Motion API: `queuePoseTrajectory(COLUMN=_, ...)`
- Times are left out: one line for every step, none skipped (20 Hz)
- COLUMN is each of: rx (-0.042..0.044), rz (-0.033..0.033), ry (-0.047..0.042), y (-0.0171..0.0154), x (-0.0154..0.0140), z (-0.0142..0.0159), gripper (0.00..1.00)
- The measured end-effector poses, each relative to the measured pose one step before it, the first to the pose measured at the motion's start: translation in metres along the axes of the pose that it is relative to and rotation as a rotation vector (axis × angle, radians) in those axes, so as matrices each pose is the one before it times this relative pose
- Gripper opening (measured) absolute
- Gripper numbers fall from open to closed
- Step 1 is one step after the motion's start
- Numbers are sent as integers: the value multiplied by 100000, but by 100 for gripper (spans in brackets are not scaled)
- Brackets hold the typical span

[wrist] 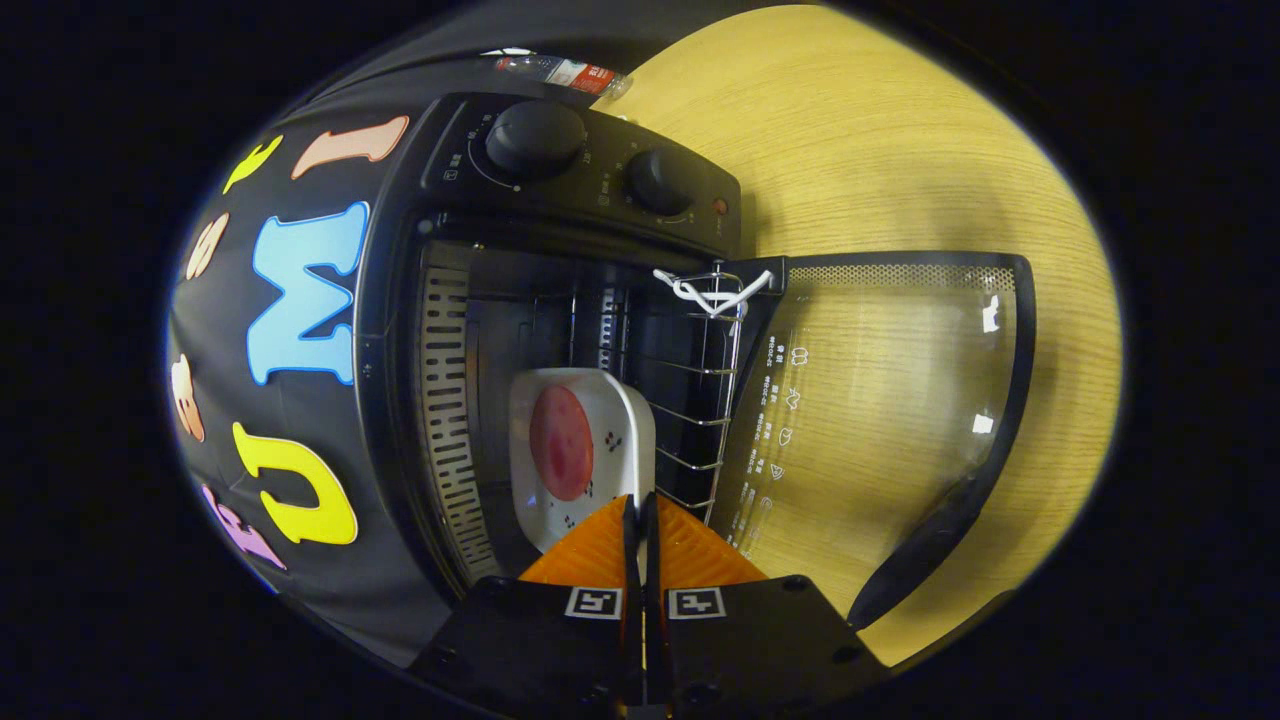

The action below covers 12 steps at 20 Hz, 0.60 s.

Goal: Open the toaster oven, put the food inside, and close the toaster oven door.

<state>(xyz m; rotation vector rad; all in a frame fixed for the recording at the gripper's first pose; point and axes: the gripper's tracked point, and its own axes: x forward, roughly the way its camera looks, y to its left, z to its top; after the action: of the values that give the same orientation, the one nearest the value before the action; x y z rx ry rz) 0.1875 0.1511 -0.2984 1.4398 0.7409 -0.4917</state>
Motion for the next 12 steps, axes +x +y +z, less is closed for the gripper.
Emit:
queuePoseTrajectory(rx=-622, rz=616, ry=611, y=212, x=-240, z=-348, gripper=7)
queuePoseTrajectory(rx=-497, rz=1234, ry=221, y=173, x=-251, z=-16, gripper=9)
queuePoseTrajectory(rx=-658, rz=1983, ry=208, y=406, x=-304, z=105, gripper=11)
queuePoseTrajectory(rx=-926, rz=2424, ry=181, y=618, x=-391, z=-225, gripper=21)
queuePoseTrajectory(rx=-2139, rz=1508, ry=186, y=392, x=-437, z=-210, gripper=32)
queuePoseTrajectory(rx=-3416, rz=56, ry=506, y=46, x=-418, z=-289, gripper=43)
queuePoseTrajectory(rx=-3470, rz=-70, ry=368, y=90, x=-471, z=-305, gripper=54)
queuePoseTrajectory(rx=-2754, rz=-176, ry=430, y=140, x=-503, z=-141, gripper=65)
queuePoseTrajectory(rx=-2341, rz=-235, ry=641, y=32, x=-482, z=-160, gripper=76)
queuePoseTrajectory(rx=-3242, rz=-265, ry=491, y=-21, x=-625, z=-92, gripper=87)
queuePoseTrajectory(rx=-5231, rz=-357, ry=1192, y=-101, x=-667, z=-119, gripper=98)
queuePoseTrajectory(rx=-7083, rz=-564, ry=1293, y=-223, x=-792, z=-326, gripper=98)
